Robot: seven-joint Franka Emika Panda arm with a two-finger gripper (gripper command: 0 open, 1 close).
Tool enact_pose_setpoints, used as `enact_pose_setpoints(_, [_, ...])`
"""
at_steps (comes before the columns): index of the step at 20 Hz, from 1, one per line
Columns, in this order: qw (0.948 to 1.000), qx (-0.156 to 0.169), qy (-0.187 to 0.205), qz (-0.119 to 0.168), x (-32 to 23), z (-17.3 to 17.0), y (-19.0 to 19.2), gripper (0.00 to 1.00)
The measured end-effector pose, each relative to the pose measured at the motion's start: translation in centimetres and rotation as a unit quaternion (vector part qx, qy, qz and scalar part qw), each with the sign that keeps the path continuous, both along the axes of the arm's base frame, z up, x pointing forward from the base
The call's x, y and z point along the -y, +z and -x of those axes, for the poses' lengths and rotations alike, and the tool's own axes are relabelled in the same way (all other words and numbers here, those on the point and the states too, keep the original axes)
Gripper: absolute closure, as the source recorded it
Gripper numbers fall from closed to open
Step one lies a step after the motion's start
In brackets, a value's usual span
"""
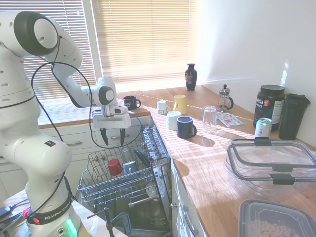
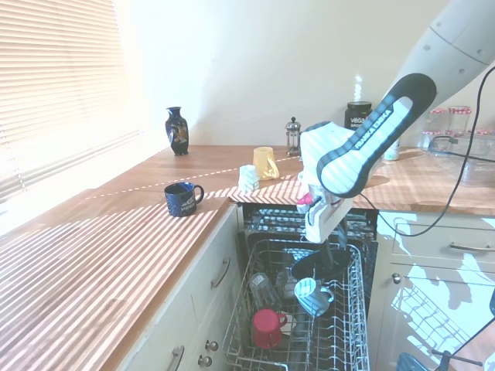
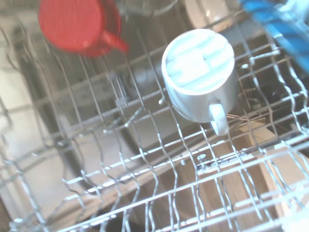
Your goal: Remove a mug cup out of the dishwasher
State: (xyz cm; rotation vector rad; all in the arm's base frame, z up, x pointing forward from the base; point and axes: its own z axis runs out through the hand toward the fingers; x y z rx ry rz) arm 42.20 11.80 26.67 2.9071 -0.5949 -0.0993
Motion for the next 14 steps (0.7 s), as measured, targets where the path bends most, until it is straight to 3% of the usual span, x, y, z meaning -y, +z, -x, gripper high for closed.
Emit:
enact_pose_setpoints(3, [0.9996, -0.010, 0.026, 0.012, -0.7, -1.2, -3.0, 0.00])
enact_pose_setpoints(8, [0.9970, 0.002, 0.074, 0.023, -1.2, -1.9, -6.9, 0.00])
enact_pose_setpoints(14, [0.9881, -0.010, 0.145, 0.052, -0.4, -1.4, -9.7, 0.00])
